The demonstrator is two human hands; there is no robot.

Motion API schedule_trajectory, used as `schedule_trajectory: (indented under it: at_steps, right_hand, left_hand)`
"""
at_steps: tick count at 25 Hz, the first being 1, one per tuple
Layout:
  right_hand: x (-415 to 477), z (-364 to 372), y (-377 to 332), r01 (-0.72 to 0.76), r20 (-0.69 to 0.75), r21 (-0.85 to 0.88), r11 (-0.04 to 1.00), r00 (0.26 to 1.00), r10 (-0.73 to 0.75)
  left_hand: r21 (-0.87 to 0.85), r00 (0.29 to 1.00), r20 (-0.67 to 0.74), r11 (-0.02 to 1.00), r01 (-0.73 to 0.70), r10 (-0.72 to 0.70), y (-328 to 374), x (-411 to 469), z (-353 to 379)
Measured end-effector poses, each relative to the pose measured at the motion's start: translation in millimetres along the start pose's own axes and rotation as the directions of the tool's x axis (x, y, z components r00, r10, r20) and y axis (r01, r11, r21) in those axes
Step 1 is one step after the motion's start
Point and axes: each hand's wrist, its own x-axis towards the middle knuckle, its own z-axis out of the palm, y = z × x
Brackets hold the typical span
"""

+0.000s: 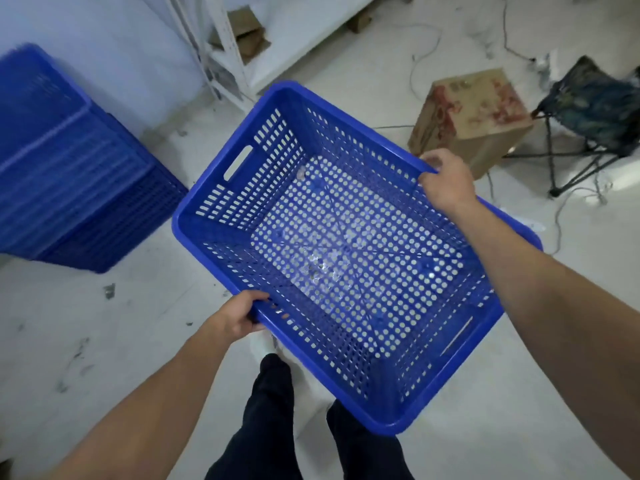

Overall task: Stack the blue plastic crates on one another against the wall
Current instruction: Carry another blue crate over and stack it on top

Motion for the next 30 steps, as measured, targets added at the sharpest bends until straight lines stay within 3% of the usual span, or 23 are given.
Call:
schedule_trajectory:
  at_steps: [5,15,20,30]
  right_hand:
    - [-19.1,16.9,-132.0,0.147,0.064,0.015,0.989,0.987,-0.148]
    - [-31.3,132.4,-404.3,0.374,0.088,0.019,0.927,0.923,-0.374]
    - [-32.1,176.7,-531.3,0.54,0.018,-0.044,0.841,0.842,-0.539]
    - [30.1,268.8,-762.3,0.754,0.136,0.06,0.655,0.644,-0.753]
  left_hand:
    - [-0.033,0.995,-0.037,0.995,-0.094,0.093,54.6,-50.2,-83.2]
    - [-0.246,0.976,-0.094,0.945,-0.214,0.196,158.7,-74.9,-265.3]
    - [-0.324,0.95,-0.158,0.895,-0.307,0.268,211.8,-86.2,-328.1]
    - [-0.572,0.901,-0.341,0.701,-0.426,0.269,344.2,-81.9,-393.7]
